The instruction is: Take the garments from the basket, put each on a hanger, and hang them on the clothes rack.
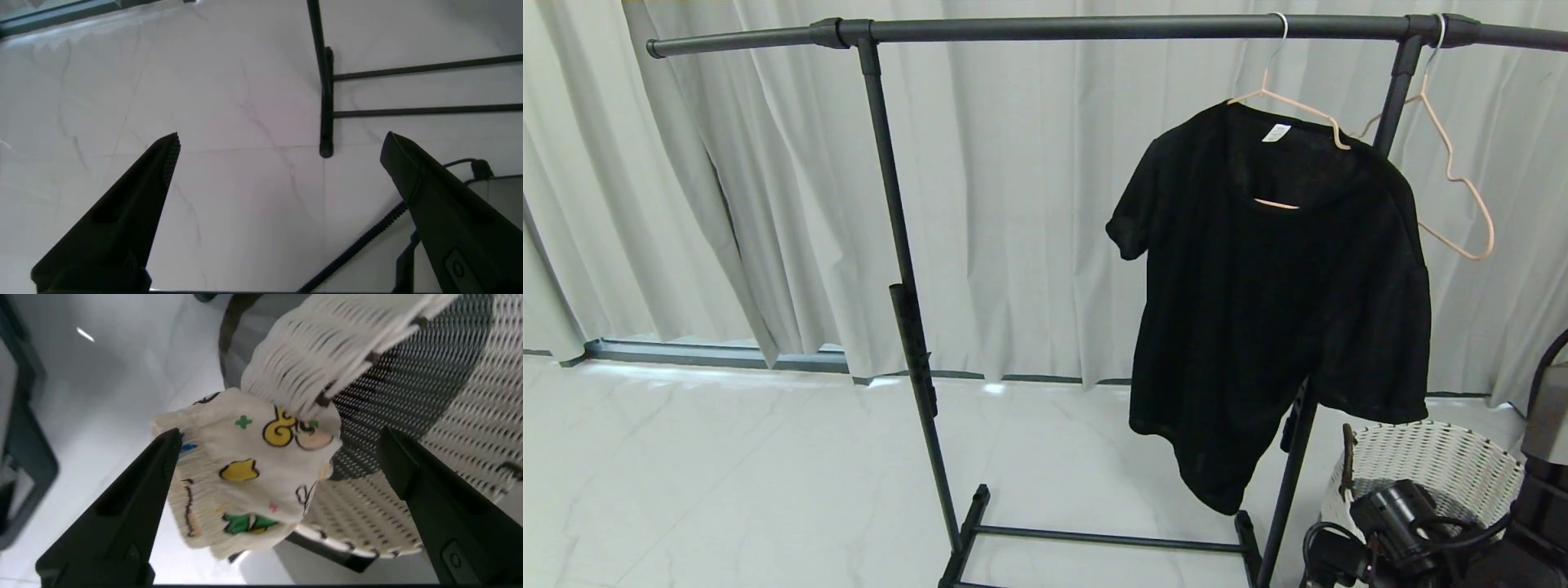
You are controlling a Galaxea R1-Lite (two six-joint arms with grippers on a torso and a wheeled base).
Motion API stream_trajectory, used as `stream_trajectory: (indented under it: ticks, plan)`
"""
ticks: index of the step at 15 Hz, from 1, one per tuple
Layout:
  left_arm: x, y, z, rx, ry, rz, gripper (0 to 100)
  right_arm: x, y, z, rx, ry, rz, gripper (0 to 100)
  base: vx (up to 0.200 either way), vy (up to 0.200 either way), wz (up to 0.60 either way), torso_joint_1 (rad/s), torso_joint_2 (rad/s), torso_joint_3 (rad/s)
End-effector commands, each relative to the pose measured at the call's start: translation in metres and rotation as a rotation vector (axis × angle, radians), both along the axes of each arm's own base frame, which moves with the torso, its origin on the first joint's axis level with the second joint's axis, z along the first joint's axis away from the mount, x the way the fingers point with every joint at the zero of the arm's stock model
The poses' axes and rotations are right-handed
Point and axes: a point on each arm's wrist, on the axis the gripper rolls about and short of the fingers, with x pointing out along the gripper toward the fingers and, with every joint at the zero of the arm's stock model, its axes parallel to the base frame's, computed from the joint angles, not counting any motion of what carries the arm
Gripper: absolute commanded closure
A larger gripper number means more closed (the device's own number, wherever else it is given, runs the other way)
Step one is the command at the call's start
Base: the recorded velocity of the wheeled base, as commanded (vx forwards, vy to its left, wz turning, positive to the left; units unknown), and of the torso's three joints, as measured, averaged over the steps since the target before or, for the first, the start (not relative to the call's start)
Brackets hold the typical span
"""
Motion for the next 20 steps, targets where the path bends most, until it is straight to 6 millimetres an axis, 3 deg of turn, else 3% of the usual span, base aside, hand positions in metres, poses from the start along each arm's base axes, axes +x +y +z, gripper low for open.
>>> stream_trajectory:
  ticks: [1, 10, 18, 20]
  plan:
    - [0.0, 0.0, 0.0, 0.0, 0.0, 0.001, 0, 0.0, 0.0, -0.006, -0.014, 0.031, 0.032, 0, 0.0, 0.0, 0.0, 0.0, 0.0, 0.0]
    - [-0.003, 0.001, 0.001, -0.012, -0.042, 0.011, 0, -0.013, 0.01, -0.006, -0.017, 0.053, 0.209, 0, 0.0, 0.0, 0.0, 0.0, 0.0, 0.0]
    - [-0.003, 0.001, 0.001, -0.012, -0.04, 0.014, 0, -0.012, 0.008, -0.016, -0.154, 0.042, 0.108, 0, 0.0, 0.0, 0.0, 0.0, 0.0, 0.0]
    - [-0.003, 0.001, 0.001, -0.012, -0.04, 0.014, 0, -0.002, 0.011, -0.016, -0.144, 0.015, 0.105, 0, 0.0, 0.0, 0.0, 0.0, 0.0, 0.0]
